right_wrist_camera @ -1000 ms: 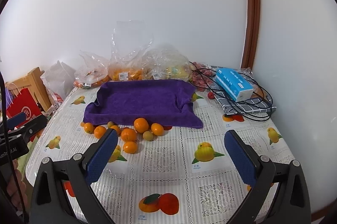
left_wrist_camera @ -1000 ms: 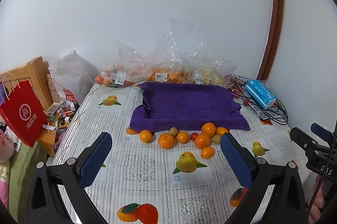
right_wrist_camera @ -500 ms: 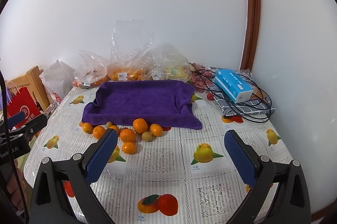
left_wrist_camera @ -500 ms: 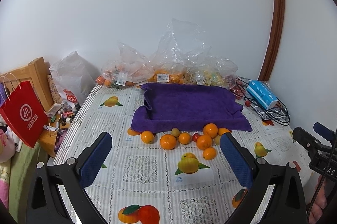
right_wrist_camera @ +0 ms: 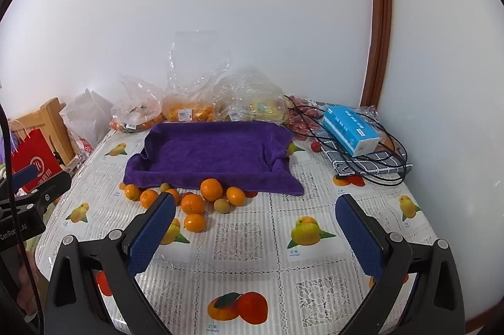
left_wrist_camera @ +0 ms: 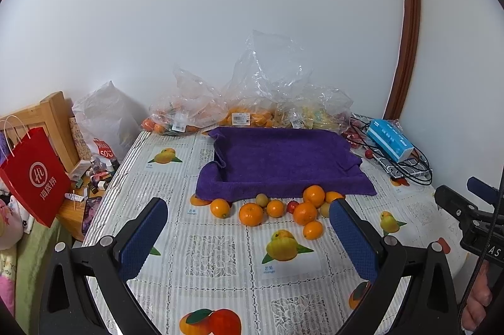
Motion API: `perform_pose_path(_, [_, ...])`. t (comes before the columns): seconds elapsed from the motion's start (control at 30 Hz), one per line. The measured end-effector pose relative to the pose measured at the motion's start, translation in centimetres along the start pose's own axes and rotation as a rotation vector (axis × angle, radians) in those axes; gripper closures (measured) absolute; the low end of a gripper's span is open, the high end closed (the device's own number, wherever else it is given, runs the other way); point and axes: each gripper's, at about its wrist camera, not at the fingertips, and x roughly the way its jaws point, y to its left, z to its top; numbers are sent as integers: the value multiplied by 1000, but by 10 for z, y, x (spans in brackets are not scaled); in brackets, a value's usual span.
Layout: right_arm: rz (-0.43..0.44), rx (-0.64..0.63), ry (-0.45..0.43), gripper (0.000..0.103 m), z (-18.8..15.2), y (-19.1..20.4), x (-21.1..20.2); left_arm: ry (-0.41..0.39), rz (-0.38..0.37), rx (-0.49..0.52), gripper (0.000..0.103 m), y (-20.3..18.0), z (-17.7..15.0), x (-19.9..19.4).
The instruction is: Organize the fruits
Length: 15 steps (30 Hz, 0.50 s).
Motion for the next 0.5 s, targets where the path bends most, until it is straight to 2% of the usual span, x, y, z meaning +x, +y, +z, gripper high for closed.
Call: perform_pose_path(0.5, [-23, -13, -10, 0, 0, 4, 3, -4, -6, 3, 0, -1, 2, 12])
